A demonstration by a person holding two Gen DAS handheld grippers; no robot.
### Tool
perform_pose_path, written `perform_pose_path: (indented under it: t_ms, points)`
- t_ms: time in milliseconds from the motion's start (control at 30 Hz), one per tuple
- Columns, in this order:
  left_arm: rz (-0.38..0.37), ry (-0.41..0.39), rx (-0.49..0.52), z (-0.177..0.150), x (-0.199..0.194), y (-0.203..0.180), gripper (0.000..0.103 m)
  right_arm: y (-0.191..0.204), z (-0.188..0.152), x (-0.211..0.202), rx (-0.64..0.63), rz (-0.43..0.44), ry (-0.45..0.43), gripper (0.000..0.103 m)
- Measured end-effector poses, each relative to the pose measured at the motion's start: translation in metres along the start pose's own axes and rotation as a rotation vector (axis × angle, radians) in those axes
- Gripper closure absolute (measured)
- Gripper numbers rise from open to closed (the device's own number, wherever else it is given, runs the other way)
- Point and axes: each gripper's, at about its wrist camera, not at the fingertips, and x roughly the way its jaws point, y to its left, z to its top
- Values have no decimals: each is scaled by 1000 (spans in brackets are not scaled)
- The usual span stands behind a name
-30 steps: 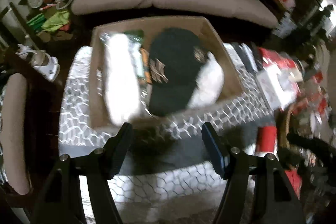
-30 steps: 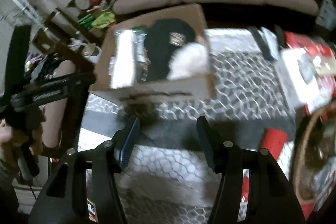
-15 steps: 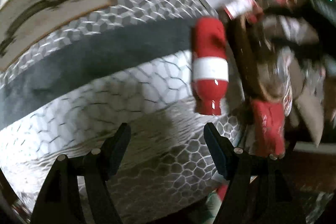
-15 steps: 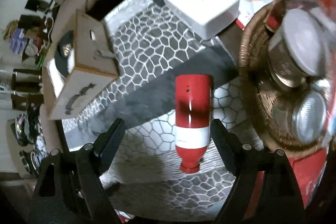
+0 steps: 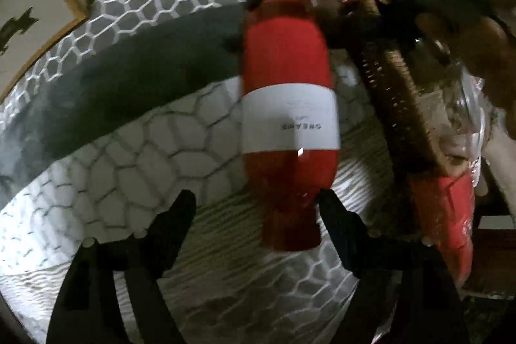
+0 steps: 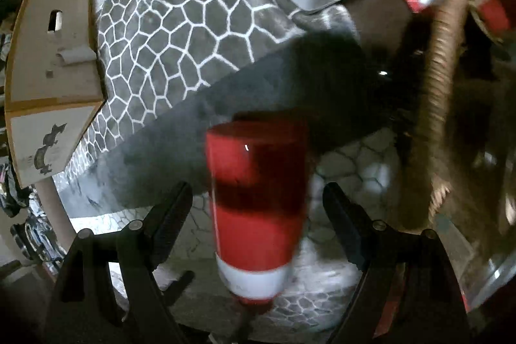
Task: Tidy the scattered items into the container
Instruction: 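Grasp the red-and-white DREAME bottle with the left gripper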
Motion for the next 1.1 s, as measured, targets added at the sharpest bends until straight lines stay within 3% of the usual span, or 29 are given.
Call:
perform_pose_path:
  t_ms: [167,233,333,533,633,667,700,900,967,1033,1067,1100]
  points:
    - [-18,9,-13,4,11,-9,22,5,10,17,-28,-9,66,20]
    - [-34,16,-14,7,14,-10,22,14,13,20,-112,-44,97,32]
    - [-80,38,-7,11,17,-11,36,22,13,18,-171,-49,120,32]
    - [-77,51,-12,7,6,5,42,27,11,5,-156,-1,116,32]
    - [-85,41,-33,4,-15,30,63,29,14,-8,-134,50,92,32]
    - [-79,34,-24,3,-26,37,77,35,13,-15,-137,63,76,32]
    - [-66,25,-14,3,-35,42,80,41,11,-21,-143,75,64,32]
    - [-50,-7,-60,14,-70,99,80,85,-5,-37,-192,99,39,32]
    - [-62,-17,-89,16,-74,111,77,98,-10,-37,-197,103,37,32]
    - [-82,-36,-118,12,-78,119,48,112,-11,-35,-201,114,37,32]
    - [-73,-50,-128,9,-84,127,23,119,-11,-34,-203,119,37,32]
    - [-61,-74,-135,5,-91,137,18,127,-11,-32,-210,123,39,32]
